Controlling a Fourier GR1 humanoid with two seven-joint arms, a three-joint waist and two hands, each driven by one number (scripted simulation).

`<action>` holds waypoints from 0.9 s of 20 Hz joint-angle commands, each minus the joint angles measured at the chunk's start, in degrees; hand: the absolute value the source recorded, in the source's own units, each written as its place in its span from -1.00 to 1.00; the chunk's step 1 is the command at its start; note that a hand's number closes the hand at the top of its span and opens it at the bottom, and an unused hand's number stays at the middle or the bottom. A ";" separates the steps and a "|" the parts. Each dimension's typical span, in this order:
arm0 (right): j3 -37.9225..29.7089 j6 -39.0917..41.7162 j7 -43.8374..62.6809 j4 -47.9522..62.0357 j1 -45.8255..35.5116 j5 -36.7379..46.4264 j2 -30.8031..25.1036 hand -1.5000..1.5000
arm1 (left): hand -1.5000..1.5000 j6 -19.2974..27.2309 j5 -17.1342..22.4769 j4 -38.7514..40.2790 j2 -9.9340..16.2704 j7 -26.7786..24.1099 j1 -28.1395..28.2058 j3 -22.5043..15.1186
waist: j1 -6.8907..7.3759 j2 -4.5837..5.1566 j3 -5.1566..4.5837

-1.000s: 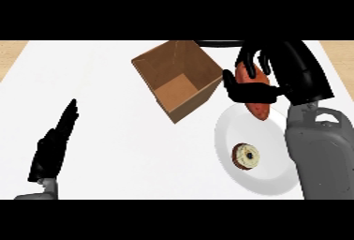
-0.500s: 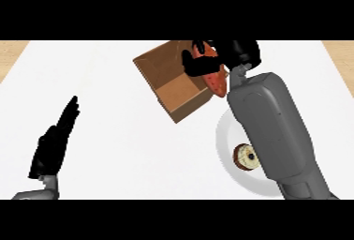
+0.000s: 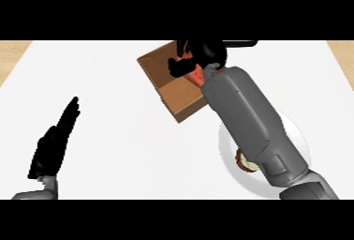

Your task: Pick the sweet potato from the plate and place it in the cardboard box

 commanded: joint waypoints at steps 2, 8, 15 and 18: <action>0.69 -6.20 -1.50 10.68 -2.96 -6.03 0.27 -1.00 | 0.00 -1.01 0.90 -0.50 0.41 -1.96 1.97 0.77 | 0.10 0.03 0.01; 1.90 -14.27 -9.18 18.29 -4.97 -13.31 0.28 -1.00 | 0.00 1.32 -1.89 -0.92 -1.93 0.86 -0.38 -1.59 | 1.08 0.28 0.04; -9.34 -25.88 -17.07 15.79 -5.10 -21.52 0.28 -1.00 | 0.00 1.46 -1.87 -1.05 -1.91 0.65 -0.08 -1.26 | 0.57 0.38 0.10; -14.95 -23.99 -22.12 13.19 -3.90 -26.06 -1.40 -1.00 | 0.00 0.14 0.07 -0.09 -0.24 -0.30 0.23 1.19 | -0.55 0.20 0.10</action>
